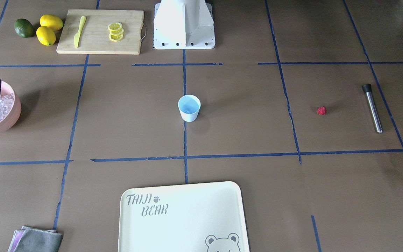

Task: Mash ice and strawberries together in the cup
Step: 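Lower the right gripper into the bowl and grasp another ice cube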

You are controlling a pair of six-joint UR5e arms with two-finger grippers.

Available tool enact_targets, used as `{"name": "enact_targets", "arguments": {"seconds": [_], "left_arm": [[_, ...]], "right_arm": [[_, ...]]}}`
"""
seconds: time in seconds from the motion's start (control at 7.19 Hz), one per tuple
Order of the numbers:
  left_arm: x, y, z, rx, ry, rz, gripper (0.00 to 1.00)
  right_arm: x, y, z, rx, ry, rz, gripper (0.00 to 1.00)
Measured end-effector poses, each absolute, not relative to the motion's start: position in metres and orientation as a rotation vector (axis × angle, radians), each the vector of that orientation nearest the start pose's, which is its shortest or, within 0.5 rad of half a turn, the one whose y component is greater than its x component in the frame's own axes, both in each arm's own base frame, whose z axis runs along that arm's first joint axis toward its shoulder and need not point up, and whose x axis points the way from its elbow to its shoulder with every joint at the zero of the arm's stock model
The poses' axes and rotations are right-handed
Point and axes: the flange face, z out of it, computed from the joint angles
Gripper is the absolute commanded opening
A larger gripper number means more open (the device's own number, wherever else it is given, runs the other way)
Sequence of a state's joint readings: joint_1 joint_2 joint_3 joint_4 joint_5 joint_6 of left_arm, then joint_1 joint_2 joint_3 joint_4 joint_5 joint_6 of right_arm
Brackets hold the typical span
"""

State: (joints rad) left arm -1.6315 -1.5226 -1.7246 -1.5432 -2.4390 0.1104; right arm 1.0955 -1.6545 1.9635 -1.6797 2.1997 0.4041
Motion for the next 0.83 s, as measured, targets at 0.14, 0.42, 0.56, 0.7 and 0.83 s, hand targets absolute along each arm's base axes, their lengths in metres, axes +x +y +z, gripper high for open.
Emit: {"name": "enact_targets", "arguments": {"seconds": [0.14,0.42,0.56,0.7,0.83], "left_arm": [[-0.086,-0.47,0.602,0.147,0.859,0.08,1.0],[-0.086,-0.47,0.602,0.148,0.858,0.081,1.0],[-0.086,-0.47,0.602,0.148,0.858,0.08,1.0],[-0.086,-0.47,0.602,0.147,0.859,0.08,1.0],[-0.086,-0.47,0.602,0.147,0.859,0.08,1.0]], "right_arm": [[-0.141,-0.437,0.53,-0.094,-0.648,-0.146,0.67],[-0.144,-0.44,0.539,-0.097,-0.643,-0.186,0.67],[-0.147,-0.442,0.542,-0.101,-0.641,-0.196,0.67],[-0.151,-0.443,0.545,-0.107,-0.639,-0.205,0.67],[-0.156,-0.442,0.547,-0.113,-0.637,-0.214,0.67]]}}
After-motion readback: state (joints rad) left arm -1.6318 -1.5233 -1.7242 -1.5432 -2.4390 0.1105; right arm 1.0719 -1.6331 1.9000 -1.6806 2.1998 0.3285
